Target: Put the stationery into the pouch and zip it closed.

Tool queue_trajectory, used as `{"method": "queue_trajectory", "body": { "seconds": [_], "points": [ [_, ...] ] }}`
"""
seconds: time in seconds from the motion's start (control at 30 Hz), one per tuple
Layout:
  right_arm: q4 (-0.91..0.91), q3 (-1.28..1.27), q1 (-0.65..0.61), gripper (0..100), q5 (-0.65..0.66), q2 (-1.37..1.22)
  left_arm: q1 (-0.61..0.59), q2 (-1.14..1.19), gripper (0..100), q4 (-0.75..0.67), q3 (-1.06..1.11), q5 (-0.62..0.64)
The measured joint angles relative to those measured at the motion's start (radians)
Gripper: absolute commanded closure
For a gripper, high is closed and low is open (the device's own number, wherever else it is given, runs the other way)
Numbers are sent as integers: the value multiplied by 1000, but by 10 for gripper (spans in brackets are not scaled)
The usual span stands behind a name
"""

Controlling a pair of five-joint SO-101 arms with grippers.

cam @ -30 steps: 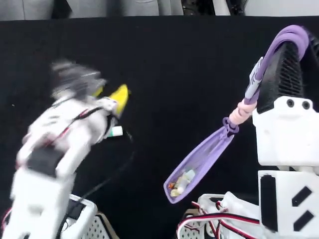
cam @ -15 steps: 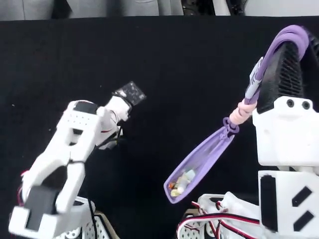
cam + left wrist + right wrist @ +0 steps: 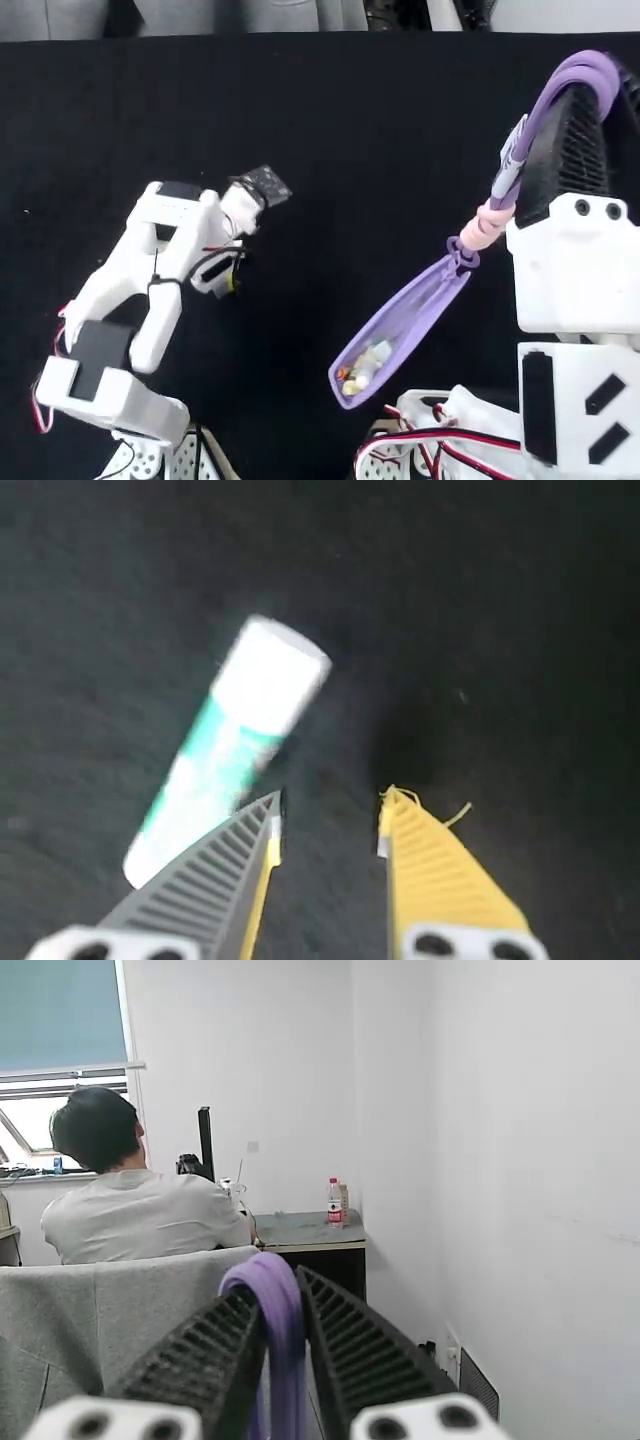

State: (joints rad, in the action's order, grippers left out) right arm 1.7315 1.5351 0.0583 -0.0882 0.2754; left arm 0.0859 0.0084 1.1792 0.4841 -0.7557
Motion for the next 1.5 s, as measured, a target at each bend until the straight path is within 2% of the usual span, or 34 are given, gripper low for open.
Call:
{"method": "queue_trajectory", "body": {
  "seconds": [0.07,0.17,0.33,0.53,0.7,0.87,1.0,1.1,1.37,1.43,1.5],
  "points": [
    [0,0,0,987,0,0,25,-44,833,61,0,-34],
    [0,0,0,987,0,0,28,-118,832,57,0,-68],
    [0,0,0,987,0,0,17,-140,832,-60,0,-160],
    [0,0,0,987,0,0,-28,-21,832,-170,0,-238],
    [0,0,0,987,0,0,-41,51,837,-195,-5,-288],
    [0,0,0,987,0,0,-41,55,858,-199,-6,-296],
    [0,0,0,987,0,0,-40,55,976,-199,-6,-296],
    [0,0,0,987,0,0,-40,55,954,-199,-6,-296],
    [0,0,0,987,0,0,-54,61,970,-199,-21,-293],
    [0,0,0,987,0,0,-55,61,970,-198,-55,-252],
    [0,0,0,987,0,0,-55,38,970,-198,-104,-158]
  ]
}}
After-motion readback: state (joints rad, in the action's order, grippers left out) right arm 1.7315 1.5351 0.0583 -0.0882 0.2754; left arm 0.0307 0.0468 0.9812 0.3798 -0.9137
